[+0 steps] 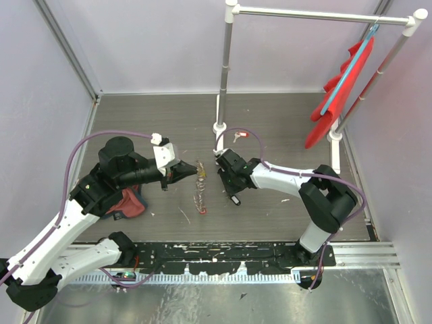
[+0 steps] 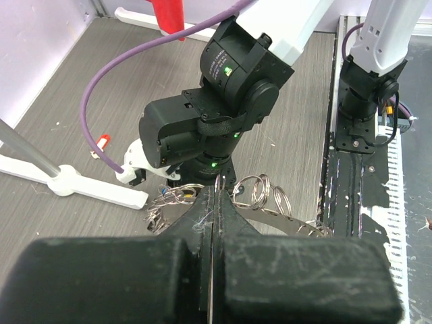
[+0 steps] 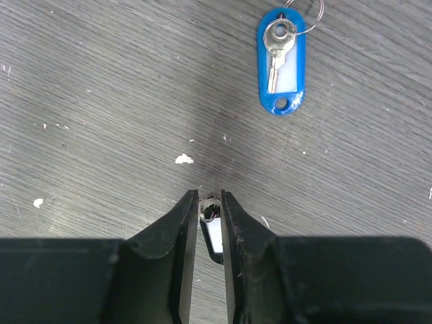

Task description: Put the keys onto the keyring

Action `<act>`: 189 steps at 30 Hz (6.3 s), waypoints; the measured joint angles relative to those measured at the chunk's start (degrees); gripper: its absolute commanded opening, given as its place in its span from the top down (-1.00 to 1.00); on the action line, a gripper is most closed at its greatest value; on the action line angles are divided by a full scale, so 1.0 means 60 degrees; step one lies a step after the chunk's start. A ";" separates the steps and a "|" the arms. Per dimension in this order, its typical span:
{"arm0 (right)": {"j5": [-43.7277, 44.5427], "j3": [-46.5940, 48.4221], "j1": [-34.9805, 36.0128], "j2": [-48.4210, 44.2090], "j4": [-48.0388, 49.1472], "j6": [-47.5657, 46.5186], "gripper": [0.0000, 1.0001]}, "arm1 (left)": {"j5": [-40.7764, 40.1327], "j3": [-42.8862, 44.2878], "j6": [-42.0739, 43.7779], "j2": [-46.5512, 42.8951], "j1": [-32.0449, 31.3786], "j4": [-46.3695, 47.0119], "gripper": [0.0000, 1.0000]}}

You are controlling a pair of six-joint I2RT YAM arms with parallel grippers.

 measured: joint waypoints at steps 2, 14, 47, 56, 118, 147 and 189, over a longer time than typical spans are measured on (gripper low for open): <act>0.0000 0.0000 0.0000 0.0000 0.0073 0.0000 0.40 | 0.0000 0.0004 0.0000 0.0000 0.0000 0.0000 1.00; -0.0124 0.0000 0.0000 -0.0149 0.0040 -0.0113 0.17 | 0.0004 0.0000 0.0000 0.0000 0.0007 0.0000 1.00; 0.1260 0.0831 0.1002 0.0699 -0.1290 -0.0754 0.65 | 0.0044 0.0000 0.0004 0.0000 0.0007 0.0000 1.00; 0.1472 0.0834 0.1002 0.0699 -0.1279 -0.0758 0.98 | 0.0098 0.0000 0.0000 0.0000 0.0007 0.0000 1.00; -0.4670 0.2102 0.0433 -0.7187 -0.0521 -0.2029 0.98 | -0.0892 0.1031 -0.0466 0.0605 -0.0590 -0.0124 1.00; -0.5836 0.2779 0.0433 -0.6470 -0.0933 -0.2065 0.98 | -0.1311 0.1559 0.0594 0.1031 -0.1996 -0.0678 1.00; -0.4692 0.2557 0.0433 -0.6706 -0.1078 -0.1949 0.98 | -0.1585 0.1643 0.0608 0.1115 -0.2175 -0.0667 1.00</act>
